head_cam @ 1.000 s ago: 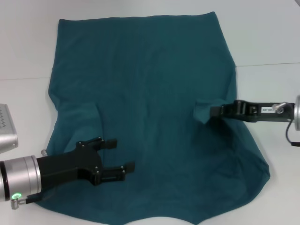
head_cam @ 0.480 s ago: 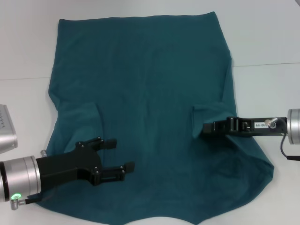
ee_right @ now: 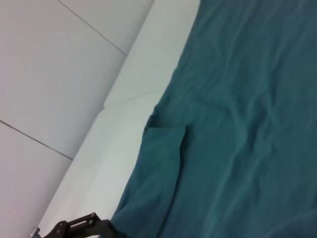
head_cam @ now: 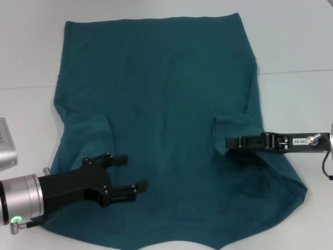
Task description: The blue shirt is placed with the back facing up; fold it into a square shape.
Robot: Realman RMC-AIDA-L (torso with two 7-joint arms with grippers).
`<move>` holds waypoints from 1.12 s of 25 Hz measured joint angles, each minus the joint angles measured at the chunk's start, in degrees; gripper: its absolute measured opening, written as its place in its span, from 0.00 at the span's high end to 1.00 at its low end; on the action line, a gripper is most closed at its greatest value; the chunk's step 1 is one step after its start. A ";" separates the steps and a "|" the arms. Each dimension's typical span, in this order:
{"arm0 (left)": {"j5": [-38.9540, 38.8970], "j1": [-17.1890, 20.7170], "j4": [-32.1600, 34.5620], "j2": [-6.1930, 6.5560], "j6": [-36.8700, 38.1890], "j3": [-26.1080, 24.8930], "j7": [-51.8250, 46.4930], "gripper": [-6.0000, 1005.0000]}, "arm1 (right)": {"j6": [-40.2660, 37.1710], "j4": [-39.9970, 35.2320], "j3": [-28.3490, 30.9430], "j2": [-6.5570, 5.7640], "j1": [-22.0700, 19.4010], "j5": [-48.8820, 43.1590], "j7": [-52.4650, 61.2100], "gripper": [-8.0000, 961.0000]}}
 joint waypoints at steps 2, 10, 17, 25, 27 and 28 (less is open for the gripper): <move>0.00 0.04 0.10 0.00 0.02 -0.04 -0.13 0.10 | -1.22 0.00 1.49 -0.18 -0.05 0.03 -1.46 0.51; 0.00 1.24 1.25 0.00 1.22 -0.08 -0.87 0.10 | -5.69 0.44 5.67 -0.30 -0.51 2.02 -6.55 0.16; 0.00 2.21 2.59 0.00 2.82 -0.82 -1.00 0.10 | -5.78 1.32 6.07 -0.22 0.32 1.94 -6.91 0.06; 0.62 3.60 5.05 0.05 3.57 -2.21 -5.13 0.10 | -5.13 1.34 6.13 -0.35 0.36 2.38 -7.50 0.04; 0.78 4.13 5.75 0.30 3.59 -2.22 -6.99 0.10 | -5.22 1.33 5.85 -0.28 0.41 2.43 -7.60 0.04; 0.82 4.38 6.01 0.47 3.59 -2.25 -7.88 0.10 | -5.27 1.34 5.66 -0.22 0.45 2.43 -7.62 0.04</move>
